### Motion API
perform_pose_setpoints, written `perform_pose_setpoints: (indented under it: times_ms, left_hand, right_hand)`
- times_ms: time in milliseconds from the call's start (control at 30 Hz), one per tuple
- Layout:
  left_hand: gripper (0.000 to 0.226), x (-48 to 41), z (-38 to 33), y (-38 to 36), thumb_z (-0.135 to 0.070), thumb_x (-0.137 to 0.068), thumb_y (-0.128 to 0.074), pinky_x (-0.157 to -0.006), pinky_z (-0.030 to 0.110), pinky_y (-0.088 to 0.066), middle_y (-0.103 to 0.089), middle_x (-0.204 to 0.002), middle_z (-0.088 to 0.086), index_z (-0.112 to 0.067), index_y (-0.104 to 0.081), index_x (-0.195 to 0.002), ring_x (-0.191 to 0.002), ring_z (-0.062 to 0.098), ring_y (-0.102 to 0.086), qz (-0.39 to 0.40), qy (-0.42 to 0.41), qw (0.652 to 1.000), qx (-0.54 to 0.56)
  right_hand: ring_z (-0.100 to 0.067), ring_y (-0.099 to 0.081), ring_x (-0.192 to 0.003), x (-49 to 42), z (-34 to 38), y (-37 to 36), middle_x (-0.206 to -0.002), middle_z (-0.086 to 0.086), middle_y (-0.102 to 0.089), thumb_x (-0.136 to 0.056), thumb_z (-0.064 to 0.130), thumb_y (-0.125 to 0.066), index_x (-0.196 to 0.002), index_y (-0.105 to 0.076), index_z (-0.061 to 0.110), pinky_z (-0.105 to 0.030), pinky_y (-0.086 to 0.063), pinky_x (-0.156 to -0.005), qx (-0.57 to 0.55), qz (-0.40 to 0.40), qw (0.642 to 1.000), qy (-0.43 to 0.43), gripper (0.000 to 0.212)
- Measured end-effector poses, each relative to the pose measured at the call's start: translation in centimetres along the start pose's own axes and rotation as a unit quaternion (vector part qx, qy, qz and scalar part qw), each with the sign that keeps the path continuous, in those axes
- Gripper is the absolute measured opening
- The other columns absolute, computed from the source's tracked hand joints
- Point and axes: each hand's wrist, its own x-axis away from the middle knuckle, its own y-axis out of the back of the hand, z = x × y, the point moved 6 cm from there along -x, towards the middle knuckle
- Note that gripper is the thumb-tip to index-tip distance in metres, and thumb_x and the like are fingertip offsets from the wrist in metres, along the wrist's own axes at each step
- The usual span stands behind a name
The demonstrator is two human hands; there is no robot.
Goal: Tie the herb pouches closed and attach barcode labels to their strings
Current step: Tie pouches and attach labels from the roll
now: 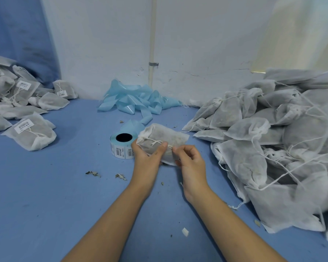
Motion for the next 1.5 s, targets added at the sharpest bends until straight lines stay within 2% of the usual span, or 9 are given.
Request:
perform_pose_setpoints:
  times_ms: [133,267,433,500,667,1033,1267,1333,1500]
  left_hand:
    - [0.036,-0.1,-0.4,0.2,-0.008,-0.09,-0.061,-0.071,0.028,-0.058,-0.06,-0.112,0.004,-0.02,-0.038,-0.114,-0.098,0.017,-0.065,-0.013,-0.021,0.999,0.03]
    - [0.032,-0.2,-1.1,1.0,-0.011,-0.087,-0.066,-0.088,0.039,-0.054,-0.068,-0.109,0.008,-0.012,-0.053,-0.115,-0.103,0.025,-0.066,-0.044,-0.03,0.998,0.038]
    - [0.015,-0.6,-3.3,2.4,-0.005,-0.086,-0.062,-0.061,0.014,-0.049,-0.069,-0.077,-0.016,-0.018,-0.065,-0.092,-0.07,-0.001,-0.064,-0.08,-0.095,0.992,-0.011]
    - [0.017,-0.7,-4.3,3.5,-0.007,-0.082,-0.058,-0.059,0.017,-0.045,-0.06,-0.065,-0.018,-0.021,-0.059,-0.074,-0.06,-0.002,-0.054,-0.093,-0.138,0.981,-0.098]
    - [0.011,-0.4,-4.5,4.5,-0.024,-0.074,-0.048,-0.067,0.017,-0.039,-0.058,-0.088,-0.008,-0.025,-0.055,-0.066,-0.076,0.003,-0.054,-0.045,-0.191,0.922,-0.334]
    - [0.022,-1.0,-3.5,4.8,-0.029,-0.072,-0.04,-0.059,0.035,-0.033,-0.04,-0.067,-0.002,-0.015,-0.034,-0.056,-0.062,0.019,-0.039,-0.043,-0.174,0.892,-0.414]
    - [0.019,0.1,-3.8,3.1,-0.016,-0.065,-0.046,-0.062,0.01,-0.038,-0.056,-0.071,-0.02,-0.032,-0.058,-0.062,-0.065,-0.003,-0.051,0.067,-0.135,0.952,-0.267]
    - [0.023,0.3,-3.6,2.6,-0.013,-0.061,-0.046,-0.066,0.012,-0.041,-0.061,-0.075,-0.018,-0.026,-0.064,-0.068,-0.071,0.001,-0.054,0.089,-0.119,0.958,-0.244]
    - [0.036,0.9,-3.1,1.2,-0.01,-0.057,-0.048,-0.073,0.035,-0.048,-0.066,-0.083,-0.008,-0.008,-0.068,-0.086,-0.078,0.013,-0.059,0.13,-0.091,0.964,-0.212]
  right_hand:
    - [-0.003,-0.057,-0.07,0.2,0.3,-0.4,-0.081,0.006,-0.063,-0.084,0.013,-0.068,-0.074,-0.059,0.018,-0.01,-0.042,-0.062,0.055,0.027,0.998,0.022,0.015]
    - [-0.011,-0.057,-0.082,0.4,0.2,-1.0,-0.091,-0.004,-0.063,-0.084,0.008,-0.066,-0.075,-0.061,0.015,-0.024,-0.047,-0.083,0.087,0.068,0.994,0.018,0.012]
    - [-0.016,-0.06,-0.086,0.0,-0.5,-1.0,-0.102,-0.011,-0.065,-0.08,0.01,-0.064,-0.074,-0.06,0.016,-0.028,-0.046,-0.08,0.177,0.074,0.981,0.011,0.01]
    - [-0.012,-0.059,-0.085,-0.1,-0.7,-0.8,-0.104,-0.009,-0.064,-0.08,0.012,-0.064,-0.074,-0.06,0.018,-0.023,-0.042,-0.074,0.199,0.068,0.978,0.009,0.01]
    - [-0.012,-0.06,-0.088,-0.1,-0.8,-0.7,-0.105,-0.008,-0.064,-0.082,0.012,-0.063,-0.074,-0.06,0.019,-0.021,-0.04,-0.072,0.201,0.065,0.977,0.008,0.012]
    - [-0.012,-0.059,-0.088,0.0,-0.6,-0.7,-0.103,-0.006,-0.064,-0.082,0.012,-0.064,-0.076,-0.06,0.018,-0.02,-0.04,-0.071,0.212,0.072,0.975,0.009,0.009]
    - [-0.019,-0.062,-0.088,-0.1,-0.6,-0.5,-0.087,-0.001,-0.066,-0.086,0.009,-0.06,-0.08,-0.06,0.018,-0.026,-0.047,-0.076,0.172,0.044,0.984,0.024,0.01]
    - [-0.017,-0.062,-0.086,-0.1,-0.3,-0.4,-0.088,0.002,-0.065,-0.089,0.005,-0.057,-0.087,-0.063,0.019,-0.029,-0.05,-0.081,0.154,0.036,0.987,0.041,0.015]
    - [0.009,-0.055,-0.095,-0.4,0.7,0.2,-0.112,0.015,-0.06,-0.093,0.002,-0.051,-0.119,-0.061,0.02,0.002,-0.038,-0.076,0.195,0.036,0.974,0.108,0.033]
